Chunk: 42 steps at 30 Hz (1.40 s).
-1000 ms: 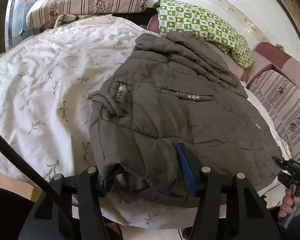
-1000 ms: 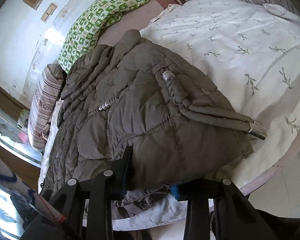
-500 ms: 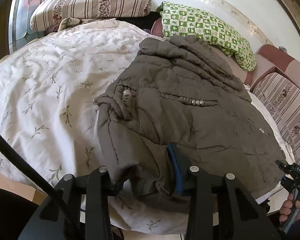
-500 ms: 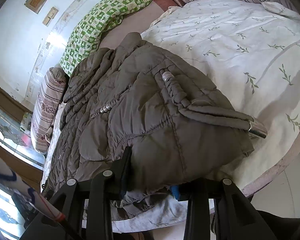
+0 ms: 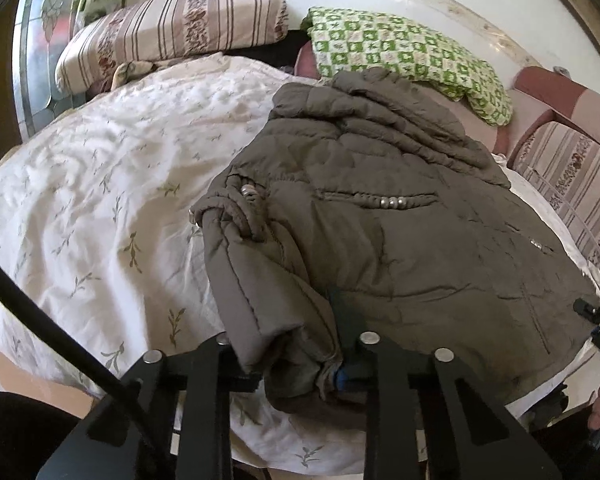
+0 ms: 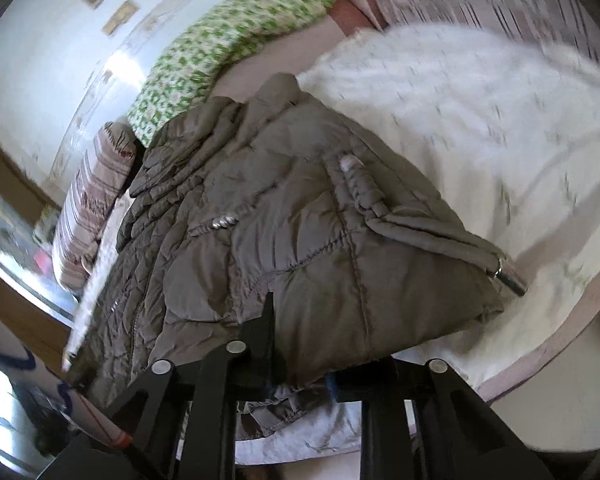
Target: Fold large clothes
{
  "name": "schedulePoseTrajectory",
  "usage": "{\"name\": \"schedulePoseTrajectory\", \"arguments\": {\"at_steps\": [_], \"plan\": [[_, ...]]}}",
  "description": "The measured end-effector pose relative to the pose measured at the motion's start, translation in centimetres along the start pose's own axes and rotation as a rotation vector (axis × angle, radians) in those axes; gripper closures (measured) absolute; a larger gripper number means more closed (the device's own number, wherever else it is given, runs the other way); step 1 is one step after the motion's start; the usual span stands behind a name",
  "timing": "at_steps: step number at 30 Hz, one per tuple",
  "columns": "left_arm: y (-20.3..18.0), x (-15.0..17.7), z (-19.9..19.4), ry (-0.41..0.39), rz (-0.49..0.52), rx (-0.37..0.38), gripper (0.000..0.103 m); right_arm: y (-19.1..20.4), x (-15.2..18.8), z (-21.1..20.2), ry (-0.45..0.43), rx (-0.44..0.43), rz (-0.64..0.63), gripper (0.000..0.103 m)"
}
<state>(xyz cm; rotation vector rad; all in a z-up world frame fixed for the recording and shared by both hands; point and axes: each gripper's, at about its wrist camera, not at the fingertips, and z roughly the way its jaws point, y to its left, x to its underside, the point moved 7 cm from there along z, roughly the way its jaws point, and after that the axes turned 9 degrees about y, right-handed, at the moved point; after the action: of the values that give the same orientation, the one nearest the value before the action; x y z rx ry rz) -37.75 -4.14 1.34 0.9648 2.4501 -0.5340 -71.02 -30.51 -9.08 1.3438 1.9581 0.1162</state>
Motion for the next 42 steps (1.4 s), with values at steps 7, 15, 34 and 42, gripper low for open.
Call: {"name": "schedulePoseTrajectory", "arguments": {"at_steps": [7, 15, 34, 42], "plan": [[-0.3, -0.1, 0.0, 0.0, 0.021, -0.023, 0.081, 0.5, 0.0, -0.2, -0.017, 0.05, -0.051, 0.086], [-0.5, 0.0, 0.3, 0.002, 0.035, -0.049, 0.079, 0.5, 0.0, -0.2, -0.016, 0.058, -0.056, 0.086], [-1.4, -0.9, -4.3, -0.109, 0.094, -0.053, 0.085, 3.7, -1.1, -5.3, -0.151, 0.035, -0.158, 0.091], [-1.5, -1.8, -6.6, -0.122, 0.091, -0.009, 0.085, 4.1, -2.4, -7.6, -0.163, -0.002, -0.166, 0.091]]}}
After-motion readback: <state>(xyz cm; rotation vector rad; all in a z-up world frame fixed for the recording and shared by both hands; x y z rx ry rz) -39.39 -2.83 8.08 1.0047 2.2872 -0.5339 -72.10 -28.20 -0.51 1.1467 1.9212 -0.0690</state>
